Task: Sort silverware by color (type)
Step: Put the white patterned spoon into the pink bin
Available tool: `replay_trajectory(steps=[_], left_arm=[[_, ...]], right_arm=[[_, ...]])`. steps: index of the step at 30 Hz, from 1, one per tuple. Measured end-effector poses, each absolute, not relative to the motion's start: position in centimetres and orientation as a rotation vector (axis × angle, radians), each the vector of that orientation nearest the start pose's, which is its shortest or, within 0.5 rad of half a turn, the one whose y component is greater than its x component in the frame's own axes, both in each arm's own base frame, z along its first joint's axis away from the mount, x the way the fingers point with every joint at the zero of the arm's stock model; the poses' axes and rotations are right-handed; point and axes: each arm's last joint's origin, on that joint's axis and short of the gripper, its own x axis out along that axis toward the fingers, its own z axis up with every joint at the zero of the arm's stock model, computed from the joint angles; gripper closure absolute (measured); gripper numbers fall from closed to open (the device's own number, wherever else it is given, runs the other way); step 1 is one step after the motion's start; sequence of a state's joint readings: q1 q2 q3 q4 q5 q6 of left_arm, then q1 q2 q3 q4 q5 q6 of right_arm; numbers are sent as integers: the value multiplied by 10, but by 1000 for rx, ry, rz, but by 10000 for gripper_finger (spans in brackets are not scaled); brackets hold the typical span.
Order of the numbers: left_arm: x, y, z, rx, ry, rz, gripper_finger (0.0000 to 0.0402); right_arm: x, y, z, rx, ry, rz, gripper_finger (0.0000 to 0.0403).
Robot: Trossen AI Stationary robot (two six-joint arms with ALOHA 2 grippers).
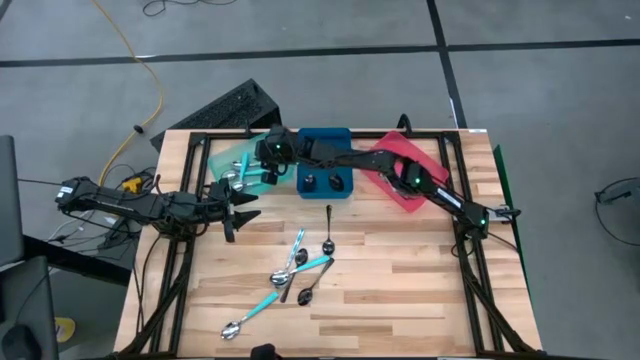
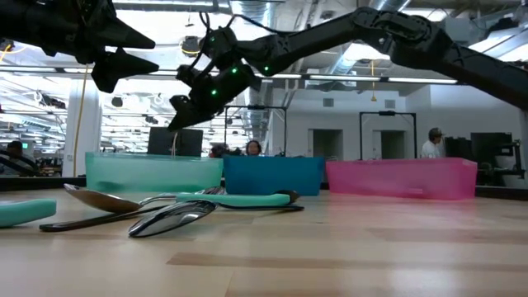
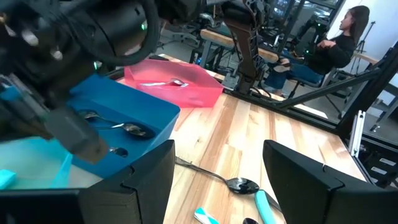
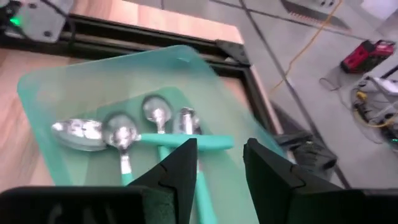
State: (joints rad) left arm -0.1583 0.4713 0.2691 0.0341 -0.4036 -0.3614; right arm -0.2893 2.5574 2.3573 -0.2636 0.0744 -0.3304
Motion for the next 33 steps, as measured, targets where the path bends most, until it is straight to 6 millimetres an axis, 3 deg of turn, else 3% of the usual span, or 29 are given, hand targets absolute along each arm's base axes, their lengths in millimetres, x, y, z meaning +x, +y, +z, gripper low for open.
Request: replay_trajectory(steps=[13,25,33], left_arm=[[130,-9,217,-328,113,272,173],[130,-9,215,-340,136,276,173],[130,-9,214,-349,138,276,173]], right_arm=[[531,-167,266,-375,574,-289,249],[485,-162,343,-458,613,-348,249],[436,-152,410,-454,574,-373,249]])
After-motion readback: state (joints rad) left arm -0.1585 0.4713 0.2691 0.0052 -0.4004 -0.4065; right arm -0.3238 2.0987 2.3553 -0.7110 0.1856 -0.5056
